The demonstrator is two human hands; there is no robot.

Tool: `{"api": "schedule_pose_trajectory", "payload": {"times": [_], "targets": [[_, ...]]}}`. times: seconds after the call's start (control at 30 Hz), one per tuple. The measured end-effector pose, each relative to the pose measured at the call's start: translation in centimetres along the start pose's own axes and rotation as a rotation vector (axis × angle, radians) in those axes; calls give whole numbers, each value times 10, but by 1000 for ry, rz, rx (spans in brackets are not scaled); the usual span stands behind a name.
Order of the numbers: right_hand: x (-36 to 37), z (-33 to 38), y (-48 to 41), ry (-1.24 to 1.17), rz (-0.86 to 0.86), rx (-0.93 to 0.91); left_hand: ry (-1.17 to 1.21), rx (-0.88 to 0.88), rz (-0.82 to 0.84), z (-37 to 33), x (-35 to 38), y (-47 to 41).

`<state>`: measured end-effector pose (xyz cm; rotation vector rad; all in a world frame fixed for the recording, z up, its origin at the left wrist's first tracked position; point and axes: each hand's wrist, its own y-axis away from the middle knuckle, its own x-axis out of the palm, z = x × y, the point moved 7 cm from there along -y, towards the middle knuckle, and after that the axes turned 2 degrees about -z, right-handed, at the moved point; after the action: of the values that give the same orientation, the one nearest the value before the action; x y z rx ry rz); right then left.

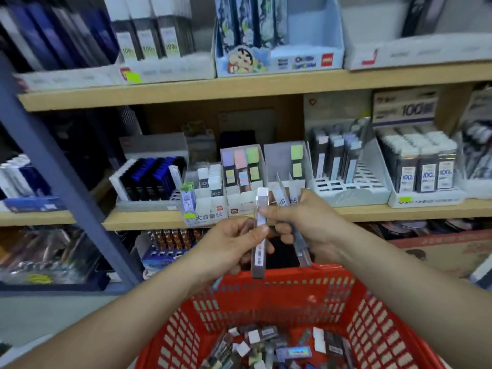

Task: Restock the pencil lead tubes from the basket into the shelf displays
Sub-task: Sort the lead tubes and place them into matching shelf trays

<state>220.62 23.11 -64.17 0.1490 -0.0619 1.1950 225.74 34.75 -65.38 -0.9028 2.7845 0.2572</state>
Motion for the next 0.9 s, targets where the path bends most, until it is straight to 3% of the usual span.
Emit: {"api": "schedule_pose_trajectory", "payload": {"times": [0.13,0.33,0.47,0.67,0.9], "targets": [[-2,15,-10,122,-15,-40,-36,132,-175,-23,-27,-13],[-7,28,-16,62,-47,-6,-7,145,-91,-42,-35,-32],[-14,35,-7,25,-38,25,144,175,-103,-46,-27,-43],[-41,29,13,112,-86,-2,324,228,-241,-58,-18,-61],[-92,24,30,209,-182,-83,91,277,-212,-74,34,-77]]}}
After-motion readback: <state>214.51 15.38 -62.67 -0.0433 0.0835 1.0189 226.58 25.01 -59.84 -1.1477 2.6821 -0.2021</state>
